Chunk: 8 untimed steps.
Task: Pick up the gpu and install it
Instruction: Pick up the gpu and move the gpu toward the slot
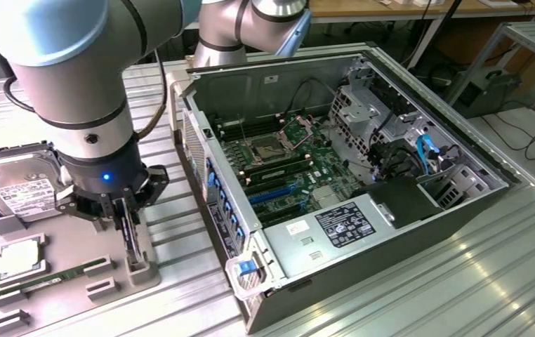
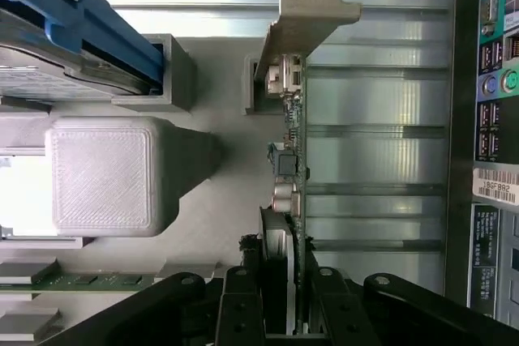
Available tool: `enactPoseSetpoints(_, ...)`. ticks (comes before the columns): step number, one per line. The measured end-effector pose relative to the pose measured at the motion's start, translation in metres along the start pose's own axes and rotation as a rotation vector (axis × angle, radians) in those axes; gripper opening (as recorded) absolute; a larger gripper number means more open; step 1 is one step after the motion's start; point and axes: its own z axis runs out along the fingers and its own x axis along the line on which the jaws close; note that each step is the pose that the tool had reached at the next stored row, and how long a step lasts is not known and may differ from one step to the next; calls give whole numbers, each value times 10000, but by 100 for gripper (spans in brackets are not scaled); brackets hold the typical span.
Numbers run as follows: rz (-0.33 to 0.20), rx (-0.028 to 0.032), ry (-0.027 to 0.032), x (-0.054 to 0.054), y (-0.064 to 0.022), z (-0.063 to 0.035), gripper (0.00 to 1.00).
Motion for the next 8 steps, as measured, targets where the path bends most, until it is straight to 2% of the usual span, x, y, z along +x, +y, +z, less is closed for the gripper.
enactPoseSetpoints(2, 0, -4, 0, 0, 3, -140, 28)
enactPoseSetpoints(6, 0, -4, 0, -1, 5, -254, 28)
enactPoseSetpoints(8, -1, -5, 0, -1, 8, -414, 28)
